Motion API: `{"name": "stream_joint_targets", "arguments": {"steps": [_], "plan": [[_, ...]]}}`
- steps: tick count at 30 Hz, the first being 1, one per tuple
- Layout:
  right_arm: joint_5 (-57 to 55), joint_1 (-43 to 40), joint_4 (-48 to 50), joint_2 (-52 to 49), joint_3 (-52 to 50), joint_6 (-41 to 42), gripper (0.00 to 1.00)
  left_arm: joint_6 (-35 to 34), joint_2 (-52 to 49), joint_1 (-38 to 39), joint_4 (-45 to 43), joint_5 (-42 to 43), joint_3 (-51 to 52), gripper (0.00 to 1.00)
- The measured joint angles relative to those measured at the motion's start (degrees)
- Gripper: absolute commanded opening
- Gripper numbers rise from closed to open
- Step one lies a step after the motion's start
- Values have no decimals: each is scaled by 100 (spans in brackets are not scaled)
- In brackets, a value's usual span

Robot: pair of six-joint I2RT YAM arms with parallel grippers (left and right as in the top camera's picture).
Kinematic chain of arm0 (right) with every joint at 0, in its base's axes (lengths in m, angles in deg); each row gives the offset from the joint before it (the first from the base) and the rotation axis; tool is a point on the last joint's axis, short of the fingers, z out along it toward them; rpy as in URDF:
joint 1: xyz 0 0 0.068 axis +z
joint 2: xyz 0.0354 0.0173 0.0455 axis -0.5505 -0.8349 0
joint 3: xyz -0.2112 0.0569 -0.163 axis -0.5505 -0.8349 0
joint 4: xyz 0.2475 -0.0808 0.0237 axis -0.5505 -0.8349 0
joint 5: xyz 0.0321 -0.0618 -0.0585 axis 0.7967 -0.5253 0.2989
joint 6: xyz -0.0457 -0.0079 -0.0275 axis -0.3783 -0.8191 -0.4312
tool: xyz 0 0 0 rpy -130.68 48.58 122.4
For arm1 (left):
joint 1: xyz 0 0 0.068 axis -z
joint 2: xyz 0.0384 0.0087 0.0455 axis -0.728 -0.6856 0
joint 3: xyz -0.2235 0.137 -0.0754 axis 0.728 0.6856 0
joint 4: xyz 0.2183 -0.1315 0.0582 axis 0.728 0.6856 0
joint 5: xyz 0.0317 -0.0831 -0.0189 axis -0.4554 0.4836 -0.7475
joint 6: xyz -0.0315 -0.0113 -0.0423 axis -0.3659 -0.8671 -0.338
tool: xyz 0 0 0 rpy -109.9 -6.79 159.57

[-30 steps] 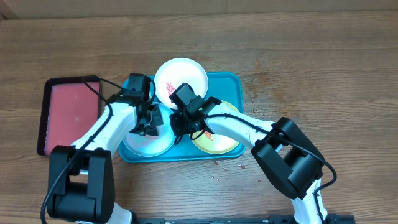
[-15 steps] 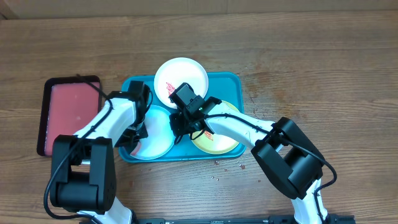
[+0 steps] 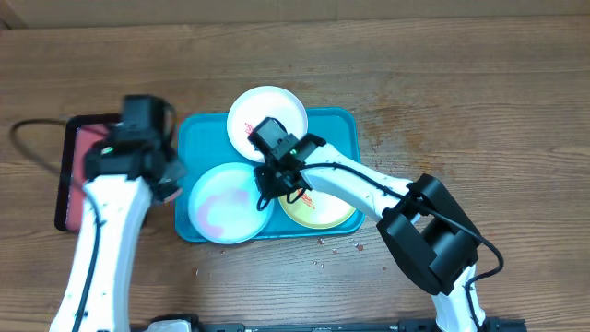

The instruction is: Clean dirty plates on tray and stack at the side

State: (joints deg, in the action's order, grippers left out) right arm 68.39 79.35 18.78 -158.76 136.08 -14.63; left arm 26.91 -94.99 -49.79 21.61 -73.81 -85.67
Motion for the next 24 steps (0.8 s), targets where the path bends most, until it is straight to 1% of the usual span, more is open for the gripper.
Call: {"name": "stream_joint_targets", "arguments": {"steps": [5, 6, 7, 9, 11, 14, 18, 24], "plan": [[-1508, 138, -1298, 11, 1296, -345, 4, 138, 90, -1023, 254, 315, -2, 4], [-1784, 170, -1464, 11, 1537, -413, 4, 153, 90, -1167, 258, 442, -2, 4], [-2306, 238, -1606, 20, 1987, -494, 4, 173, 90, -1502, 258, 636, -2, 4], [-2861, 321, -1808, 22, 2330, -597, 4, 173, 90, -1829, 262, 809, -2, 4], [-3757, 485, -1926, 24, 2688, -907, 4, 175, 87, -2223, 267, 1023, -2, 4], [-4616, 713, -1971, 24, 2765, -1355, 4, 177, 87, -2557, 275, 1209, -2, 4], [-5615, 1078, -1963, 24, 2765, -2055, 4, 184, 87, -2660, 278, 1307, -2, 4], [-6596, 1222, -1958, 24, 2765, -2494, 4, 195, 87, -2660, 282, 1340, -2, 4]]}}
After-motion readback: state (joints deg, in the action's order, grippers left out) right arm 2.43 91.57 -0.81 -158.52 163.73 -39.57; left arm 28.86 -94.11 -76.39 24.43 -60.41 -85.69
